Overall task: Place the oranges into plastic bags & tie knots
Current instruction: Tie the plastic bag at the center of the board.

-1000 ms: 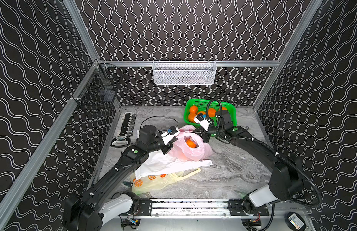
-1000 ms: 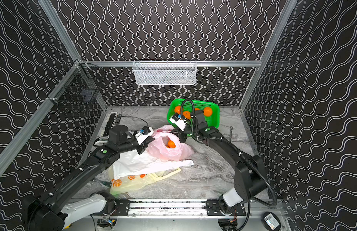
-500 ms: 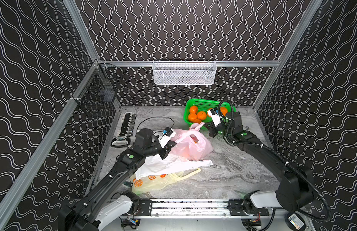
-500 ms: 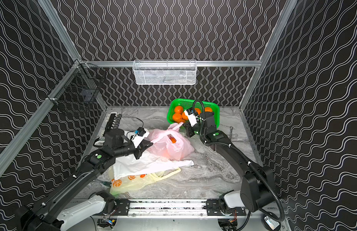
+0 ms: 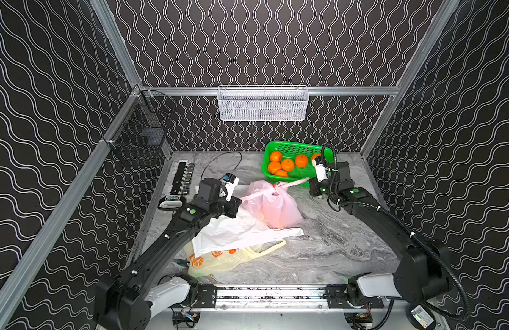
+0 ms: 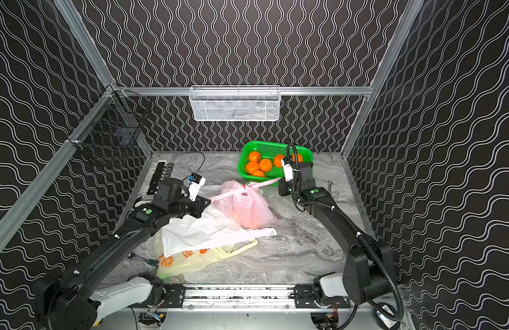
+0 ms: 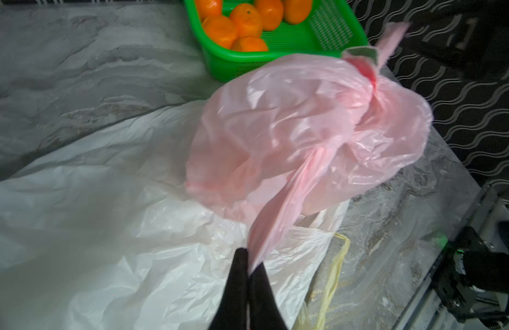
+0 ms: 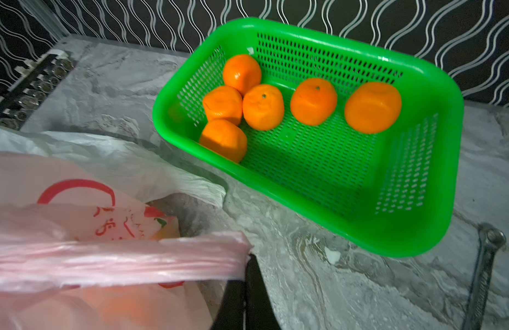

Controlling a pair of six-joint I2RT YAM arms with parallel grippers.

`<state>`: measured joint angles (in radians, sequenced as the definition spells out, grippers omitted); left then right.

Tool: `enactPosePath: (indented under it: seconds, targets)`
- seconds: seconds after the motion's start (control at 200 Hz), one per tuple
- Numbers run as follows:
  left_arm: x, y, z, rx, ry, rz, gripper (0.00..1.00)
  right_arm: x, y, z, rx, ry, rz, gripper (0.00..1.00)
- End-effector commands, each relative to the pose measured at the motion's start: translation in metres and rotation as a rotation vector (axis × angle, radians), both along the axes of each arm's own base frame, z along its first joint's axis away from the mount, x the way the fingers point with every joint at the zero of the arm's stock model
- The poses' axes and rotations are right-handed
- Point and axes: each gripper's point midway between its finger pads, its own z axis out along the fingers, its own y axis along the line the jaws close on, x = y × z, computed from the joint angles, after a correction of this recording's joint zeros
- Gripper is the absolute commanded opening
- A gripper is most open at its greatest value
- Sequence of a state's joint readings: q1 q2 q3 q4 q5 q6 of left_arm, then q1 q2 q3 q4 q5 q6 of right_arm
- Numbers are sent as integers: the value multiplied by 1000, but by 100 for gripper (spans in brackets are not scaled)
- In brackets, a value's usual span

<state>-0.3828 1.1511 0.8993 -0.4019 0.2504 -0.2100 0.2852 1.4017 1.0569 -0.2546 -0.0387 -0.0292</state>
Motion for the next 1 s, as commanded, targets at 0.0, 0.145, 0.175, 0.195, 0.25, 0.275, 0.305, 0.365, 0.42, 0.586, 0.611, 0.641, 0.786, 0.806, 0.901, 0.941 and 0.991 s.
enactPosePath:
  seconds: [0.0,0.145,0.175,0.195,0.25,0.275,0.305,0.365,0.42,0.586,0.611,0.641,0.786,0.806,0.901,0.941,0.991]
  targets:
    - [-3,29,-28,63,113,128,0,3,-40,-10,-89,37,-168,0]
    - [6,42,-43,90,168,179,0,0,-47,-23,-92,94,-188,0]
    - [6,43,-45,85,169,180,0,-2,-46,-24,-90,102,-185,0]
    - [6,41,-45,79,169,173,0,-2,-45,-25,-85,105,-177,0]
    - [6,37,-42,56,159,149,0,-4,-41,-22,-70,104,-156,0]
    - [5,31,-39,29,147,124,0,-5,-38,-20,-65,99,-140,0]
    - [4,23,-34,-12,133,86,0,-6,-34,-17,-51,89,-112,4]
    - [5,13,-23,-64,117,44,8,-9,-25,-6,-15,60,-60,44]
    - [6,6,-12,-89,106,14,40,-15,-10,5,29,33,26,84]
    - [15,17,18,-99,30,74,99,-21,-16,52,198,-140,-89,100]
    - [16,20,21,-93,19,87,99,-26,-16,58,210,-162,-82,100]
    - [17,23,24,-86,10,104,98,-32,-13,65,217,-183,-53,100]
    - [20,22,38,-128,-10,108,99,-55,13,90,305,-262,125,100]
    - [21,18,41,-145,-16,94,99,-57,19,91,318,-238,155,100]
    - [25,4,55,-231,-33,51,99,-62,56,97,303,-150,292,100]
    - [28,-1,62,-269,-45,40,99,-62,71,94,250,-138,334,100]
    - [32,-5,69,-312,-65,39,99,-69,97,84,176,-112,421,100]
